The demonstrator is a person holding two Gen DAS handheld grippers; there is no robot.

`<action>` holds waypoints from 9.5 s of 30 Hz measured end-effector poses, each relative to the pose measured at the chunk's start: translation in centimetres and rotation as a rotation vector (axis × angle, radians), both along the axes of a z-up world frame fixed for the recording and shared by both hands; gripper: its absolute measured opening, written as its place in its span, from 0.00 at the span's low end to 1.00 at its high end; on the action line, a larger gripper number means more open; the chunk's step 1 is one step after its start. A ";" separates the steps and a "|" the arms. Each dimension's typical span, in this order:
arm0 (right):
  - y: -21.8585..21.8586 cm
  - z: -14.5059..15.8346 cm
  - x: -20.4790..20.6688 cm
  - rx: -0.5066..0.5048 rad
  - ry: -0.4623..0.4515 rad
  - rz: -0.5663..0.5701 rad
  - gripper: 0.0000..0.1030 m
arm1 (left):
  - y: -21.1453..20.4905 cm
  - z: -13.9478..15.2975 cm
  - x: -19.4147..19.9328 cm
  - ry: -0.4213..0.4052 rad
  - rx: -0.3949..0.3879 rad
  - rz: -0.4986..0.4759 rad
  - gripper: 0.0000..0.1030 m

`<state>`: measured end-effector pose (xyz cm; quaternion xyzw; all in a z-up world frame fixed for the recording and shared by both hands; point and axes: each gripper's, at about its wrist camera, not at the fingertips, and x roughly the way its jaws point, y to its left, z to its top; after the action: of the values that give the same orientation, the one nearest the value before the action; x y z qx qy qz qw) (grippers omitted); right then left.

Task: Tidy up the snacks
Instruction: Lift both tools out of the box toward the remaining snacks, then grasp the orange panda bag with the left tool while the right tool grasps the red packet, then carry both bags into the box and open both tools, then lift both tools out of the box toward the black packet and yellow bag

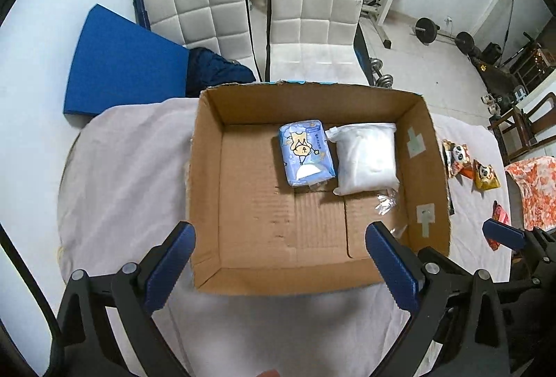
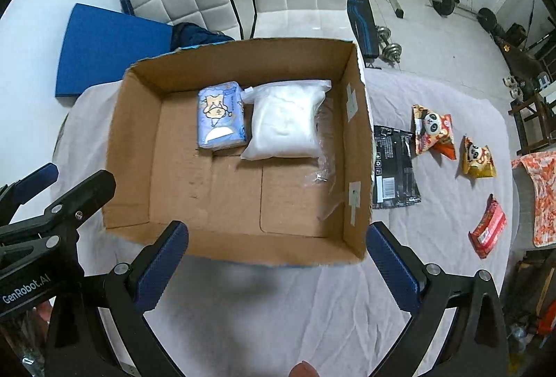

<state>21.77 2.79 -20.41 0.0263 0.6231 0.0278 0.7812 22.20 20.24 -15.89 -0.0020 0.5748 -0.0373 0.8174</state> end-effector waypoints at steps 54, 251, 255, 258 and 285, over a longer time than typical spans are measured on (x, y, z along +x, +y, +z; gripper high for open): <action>-45.9 -19.4 -3.5 0.255 0.388 -0.675 0.75 | -36.7 -13.6 10.2 0.330 -0.041 -0.202 0.97; -3.2 10.0 -11.6 0.037 -0.174 0.034 1.00 | 0.6 8.0 -12.6 -0.157 0.055 0.123 0.96; -3.6 10.2 -11.5 0.035 -0.185 0.035 1.00 | 0.1 7.9 -12.5 -0.155 0.069 0.126 0.96; -4.2 9.7 -11.2 0.051 -0.171 0.033 1.00 | -0.5 7.5 -12.4 -0.148 0.076 0.125 0.96; -37.4 -0.2 -0.4 0.053 0.009 -0.369 1.00 | -28.2 -3.4 4.7 0.124 -0.027 -0.126 0.96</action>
<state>21.38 -34.63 -20.59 0.1607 0.6102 -0.0998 0.7693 26.90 -8.01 -19.31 0.0210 0.6228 -0.0964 0.7761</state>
